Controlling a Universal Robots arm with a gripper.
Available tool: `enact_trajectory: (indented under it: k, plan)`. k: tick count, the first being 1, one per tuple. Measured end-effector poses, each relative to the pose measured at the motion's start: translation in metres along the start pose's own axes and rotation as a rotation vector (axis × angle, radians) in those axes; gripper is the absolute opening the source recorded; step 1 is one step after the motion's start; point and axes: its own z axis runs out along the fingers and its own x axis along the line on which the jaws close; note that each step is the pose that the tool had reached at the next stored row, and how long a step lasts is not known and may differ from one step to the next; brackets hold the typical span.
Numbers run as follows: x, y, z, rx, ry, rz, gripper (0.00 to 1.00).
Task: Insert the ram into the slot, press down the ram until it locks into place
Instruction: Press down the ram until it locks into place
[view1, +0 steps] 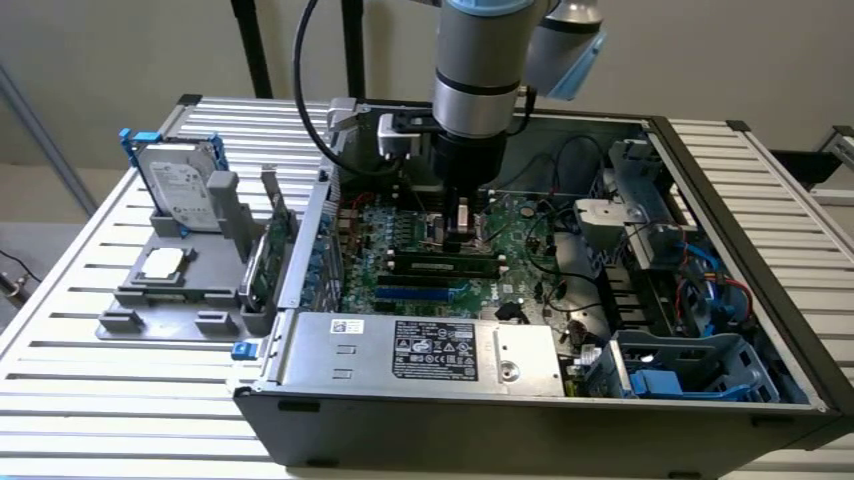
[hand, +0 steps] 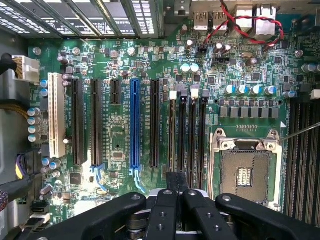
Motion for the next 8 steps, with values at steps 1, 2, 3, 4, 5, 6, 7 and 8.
enact_trajectory:
  k: [1, 2, 3, 4, 5, 6, 7, 8]
  plan:
    - [0.0, -0.0002, 0.0015, 0.0001, -0.0001, 0.0, 0.11]
    - [-0.001, -0.0003, 0.0033, 0.0, -0.0001, 0.0, 0.11]
    - [-0.001, -0.0004, 0.0052, 0.0, 0.0, 0.0, 0.11]
    - [-0.002, -0.0004, 0.007, 0.0, -0.0002, 0.0, 0.11]
    - [-0.003, -0.0004, 0.0086, 0.0, -0.0001, 0.0, 0.11]
    - [-0.003, -0.0004, 0.0099, 0.0, -0.0001, 0.0, 0.11]
    - [-0.004, -0.0004, 0.0111, 0.0, -0.0001, 0.0, 0.11]
    - [-0.005, -0.0004, 0.0125, 0.0, -0.0001, 0.0, 0.11]
